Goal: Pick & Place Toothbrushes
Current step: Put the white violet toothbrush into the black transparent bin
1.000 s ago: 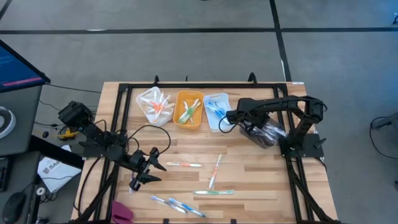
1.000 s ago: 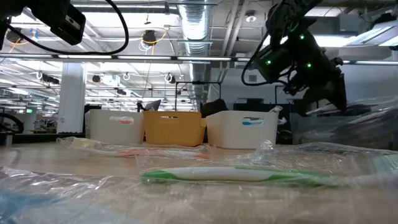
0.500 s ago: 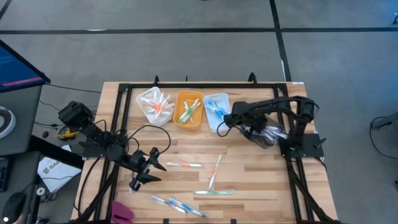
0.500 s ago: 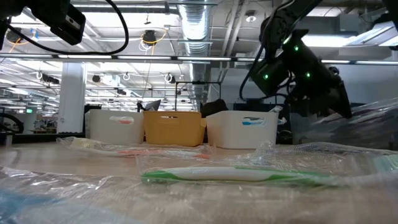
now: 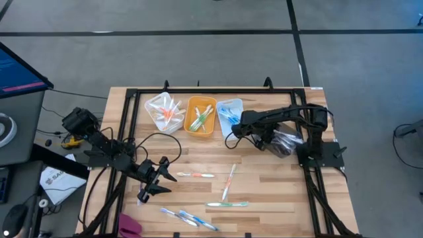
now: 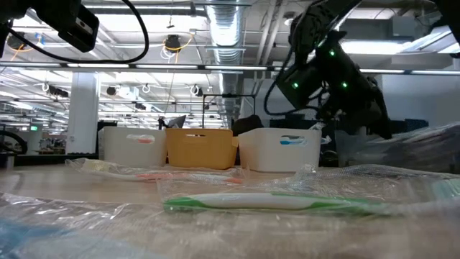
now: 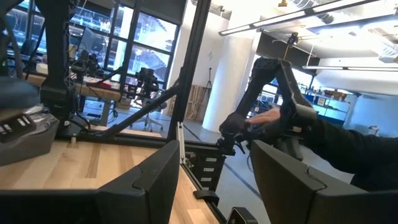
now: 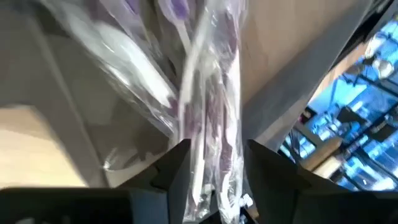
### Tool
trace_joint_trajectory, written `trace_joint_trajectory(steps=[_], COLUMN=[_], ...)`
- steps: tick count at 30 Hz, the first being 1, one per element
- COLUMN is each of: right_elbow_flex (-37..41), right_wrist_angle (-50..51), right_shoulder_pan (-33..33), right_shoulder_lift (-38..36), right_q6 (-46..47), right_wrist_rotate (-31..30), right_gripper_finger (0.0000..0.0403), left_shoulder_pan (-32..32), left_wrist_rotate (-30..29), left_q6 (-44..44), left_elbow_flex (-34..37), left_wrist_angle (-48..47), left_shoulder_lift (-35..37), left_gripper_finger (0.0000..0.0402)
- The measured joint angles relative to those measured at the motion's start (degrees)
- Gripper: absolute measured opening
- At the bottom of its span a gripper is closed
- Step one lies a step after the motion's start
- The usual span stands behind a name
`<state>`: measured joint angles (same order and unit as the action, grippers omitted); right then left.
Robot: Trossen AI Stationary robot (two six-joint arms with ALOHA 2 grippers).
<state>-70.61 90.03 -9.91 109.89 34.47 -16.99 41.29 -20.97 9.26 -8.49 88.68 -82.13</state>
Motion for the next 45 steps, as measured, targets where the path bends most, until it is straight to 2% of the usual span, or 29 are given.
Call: trace_joint_trajectory(steps=[4,9,14,20,24,27,30,33,35,38,45], right_elbow_flex=[-2.59,-3.96,-4.04,-4.06,-4.06,-4.06,-4.06,-4.01,-4.00,-3.78,-3.84], right_wrist_angle=[-0.18,-0.04,0.01,-0.72,-4.43,-9.92,-17.18,-24.96,-31.04,-37.93,-52.15], right_shoulder_pan=[1.76,4.51,8.12,17.64,26.44,33.48,40.00,45.52,48.05,51.50,54.92], right_shoulder_lift=[-0.57,-5.53,-14.67,-26.21,-31.55,-33.58,-33.85,-33.46,-32.24,-29.77,-21.28], right_q6=[-0.42,1.01,8.66,18.62,25.38,28.56,27.20,22.59,19.68,14.66,5.27], right_wrist_rotate=[0.21,0.43,0.50,1.28,-0.02,-3.20,-5.98,-7.36,-8.45,-9.41,-9.11], right_gripper_finger=[0.0154,0.0151,0.0128,0.0109,0.0108,0.0108,0.0108,0.0109,0.0109,0.0109,0.0109], left_shoulder_pan=[-0.01,-0.01,1.03,5.60,10.31,13.41,15.72,16.83,17.82,18.73,19.97], left_wrist_rotate=[0.00,0.02,0.00,-0.45,-3.55,-11.03,-16.59,-17.14,-17.11,-16.97,-16.53], left_q6=[-0.01,-0.01,-3.62,-10.85,-13.11,-13.78,-12.16,-6.87,-3.59,1.00,16.56], left_elbow_flex=[0.00,0.00,0.00,-3.05,-10.92,-19.61,-28.43,-35.33,-37.66,-38.29,-38.23], left_wrist_angle=[-0.09,-0.15,-1.08,-8.74,-23.14,-38.52,-57.71,-70.09,-75.57,-78.95,-88.88], left_shoulder_lift=[0.00,0.00,0.00,0.00,0.00,0.00,-0.07,-0.96,-2.28,-5.73,-13.82], left_gripper_finger=[0.0191,0.0191,0.0191,0.0191,0.0191,0.0191,0.0191,0.0191,0.0191,0.0191,0.0191])
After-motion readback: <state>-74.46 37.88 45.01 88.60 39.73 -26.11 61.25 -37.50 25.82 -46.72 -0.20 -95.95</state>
